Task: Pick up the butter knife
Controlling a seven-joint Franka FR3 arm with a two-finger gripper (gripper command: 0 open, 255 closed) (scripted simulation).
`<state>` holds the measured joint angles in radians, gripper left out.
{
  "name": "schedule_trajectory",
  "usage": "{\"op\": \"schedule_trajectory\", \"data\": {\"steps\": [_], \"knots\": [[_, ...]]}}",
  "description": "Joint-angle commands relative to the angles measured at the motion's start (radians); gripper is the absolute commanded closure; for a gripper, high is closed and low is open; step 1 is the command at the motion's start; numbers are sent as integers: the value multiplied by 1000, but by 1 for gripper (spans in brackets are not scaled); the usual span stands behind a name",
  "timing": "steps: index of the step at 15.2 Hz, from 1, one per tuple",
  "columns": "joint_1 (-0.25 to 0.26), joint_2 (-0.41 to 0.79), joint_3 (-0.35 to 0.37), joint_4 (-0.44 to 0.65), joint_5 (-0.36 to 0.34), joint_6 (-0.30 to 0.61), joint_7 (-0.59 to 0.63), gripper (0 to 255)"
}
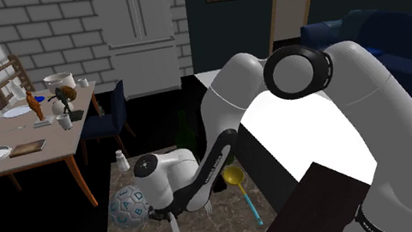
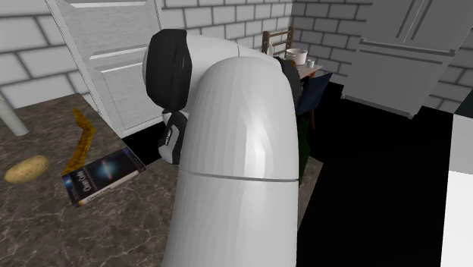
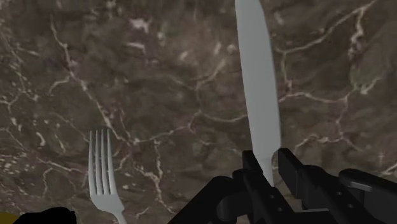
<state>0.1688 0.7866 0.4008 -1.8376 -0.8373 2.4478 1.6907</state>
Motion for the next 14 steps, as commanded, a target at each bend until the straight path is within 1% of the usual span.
{"op": "schedule_trajectory", "data": {"steps": [1,12,14], "knots": [[-8,-20,10,-9,12,-12,-10,255],[-54,-139,73,-51,89,-81,-71,255],[-54,-140,74,-51,90,-82,-72,255]]}}
